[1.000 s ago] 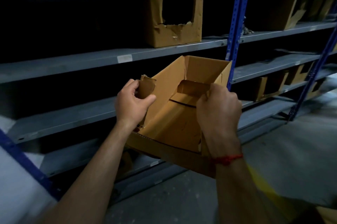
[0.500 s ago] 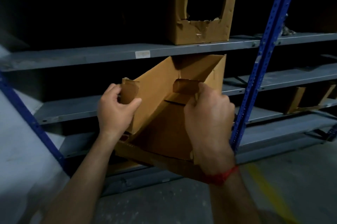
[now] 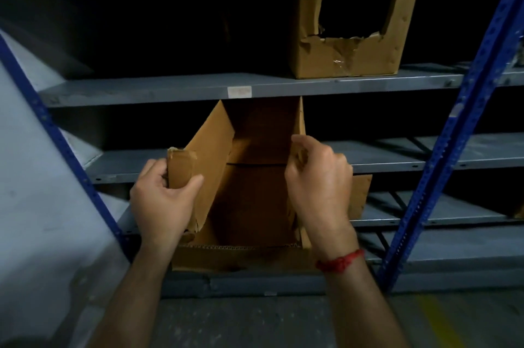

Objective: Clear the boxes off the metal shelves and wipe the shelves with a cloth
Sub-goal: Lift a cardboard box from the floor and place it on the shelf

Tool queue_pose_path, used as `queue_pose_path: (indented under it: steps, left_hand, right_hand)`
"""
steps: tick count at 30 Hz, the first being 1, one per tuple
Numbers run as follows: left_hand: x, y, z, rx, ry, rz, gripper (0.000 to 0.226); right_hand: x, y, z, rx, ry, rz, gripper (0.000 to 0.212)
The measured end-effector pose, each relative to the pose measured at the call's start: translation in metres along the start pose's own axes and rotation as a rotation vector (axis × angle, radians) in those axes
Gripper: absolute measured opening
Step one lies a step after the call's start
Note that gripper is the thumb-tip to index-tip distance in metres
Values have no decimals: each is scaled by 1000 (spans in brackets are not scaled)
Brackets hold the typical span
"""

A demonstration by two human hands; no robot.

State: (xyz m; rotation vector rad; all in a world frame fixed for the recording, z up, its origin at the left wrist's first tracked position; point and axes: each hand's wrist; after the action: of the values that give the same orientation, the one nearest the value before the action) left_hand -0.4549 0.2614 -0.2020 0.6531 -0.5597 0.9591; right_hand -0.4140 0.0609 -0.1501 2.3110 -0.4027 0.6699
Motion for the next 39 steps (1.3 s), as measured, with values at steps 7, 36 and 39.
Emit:
queue_pose_path:
  steps: [7,36,39]
  left_hand:
    - [-1,-26,6,56,20,77,26]
    - [154,-201,-143,-20,359,-59,16]
    - [168,-217,-148,-26,373,-56,16]
  right_hand:
    - [32,-16,43,86,9,49,25]
    - [199,-220,106,186,-236,-39,51]
    - [218,-233,112,181,-239,-81,52]
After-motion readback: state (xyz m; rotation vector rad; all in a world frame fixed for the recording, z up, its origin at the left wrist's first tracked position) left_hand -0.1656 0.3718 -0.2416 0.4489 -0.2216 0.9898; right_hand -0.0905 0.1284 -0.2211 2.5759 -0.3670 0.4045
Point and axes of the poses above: each hand's wrist, its own x-axis towards the middle knuckle, its own y-axis out of the back of the hand, z = x × y, and after that the axes turned 3 degrees about z, right-handed
